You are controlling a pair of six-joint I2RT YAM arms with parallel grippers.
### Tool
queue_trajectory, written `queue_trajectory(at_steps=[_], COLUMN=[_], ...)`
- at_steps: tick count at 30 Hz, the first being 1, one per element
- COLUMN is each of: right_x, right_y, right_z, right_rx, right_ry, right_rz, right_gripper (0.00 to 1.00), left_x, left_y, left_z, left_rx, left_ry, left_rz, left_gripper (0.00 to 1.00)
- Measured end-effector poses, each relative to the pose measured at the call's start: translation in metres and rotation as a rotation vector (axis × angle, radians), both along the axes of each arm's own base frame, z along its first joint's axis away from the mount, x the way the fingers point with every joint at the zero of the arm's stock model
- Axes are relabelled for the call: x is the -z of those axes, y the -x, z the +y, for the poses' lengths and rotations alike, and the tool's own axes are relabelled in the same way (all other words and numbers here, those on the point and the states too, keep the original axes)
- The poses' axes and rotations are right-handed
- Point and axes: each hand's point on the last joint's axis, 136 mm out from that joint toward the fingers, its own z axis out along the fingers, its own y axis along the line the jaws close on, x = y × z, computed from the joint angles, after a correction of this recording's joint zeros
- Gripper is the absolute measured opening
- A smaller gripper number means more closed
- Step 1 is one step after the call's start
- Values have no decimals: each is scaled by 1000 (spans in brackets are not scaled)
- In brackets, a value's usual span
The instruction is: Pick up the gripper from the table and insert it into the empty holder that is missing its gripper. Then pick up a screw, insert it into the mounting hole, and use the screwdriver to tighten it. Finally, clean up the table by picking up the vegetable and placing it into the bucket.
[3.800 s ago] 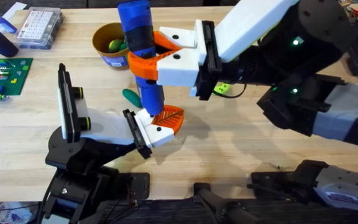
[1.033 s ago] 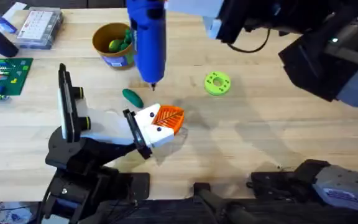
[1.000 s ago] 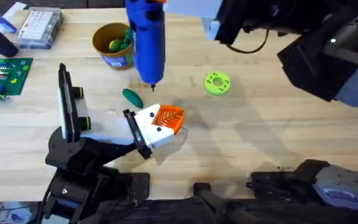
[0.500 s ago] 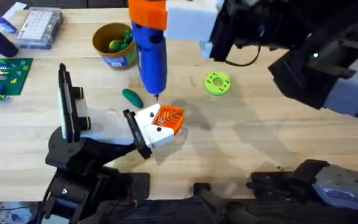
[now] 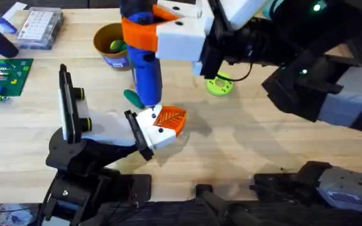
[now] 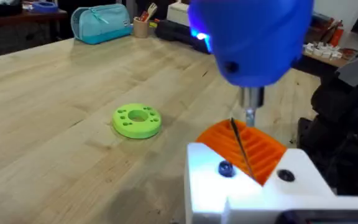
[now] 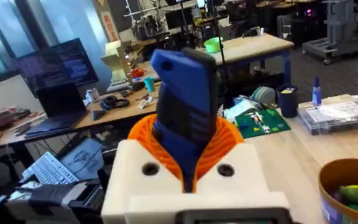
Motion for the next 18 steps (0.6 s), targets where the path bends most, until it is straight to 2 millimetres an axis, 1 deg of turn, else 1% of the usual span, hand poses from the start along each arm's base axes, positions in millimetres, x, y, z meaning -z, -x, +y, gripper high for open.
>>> queue_trajectory(at_steps=[4, 13, 18], right_x=[1, 20, 21], right_y=[1, -10, -10], right_z=[2, 10, 10], right_rx=[0, 8, 7], right_ry=[-1, 32, 33], right_rz=[-20, 14, 14], right_gripper=[47, 46, 46], left_x=[0, 0, 0], left_y=[0, 0, 0], left_z=[0, 0, 0], left_rx=[0, 0, 0], left_ry=[0, 0, 0], left_rz=[0, 0, 0], left_gripper=[20, 20, 20])
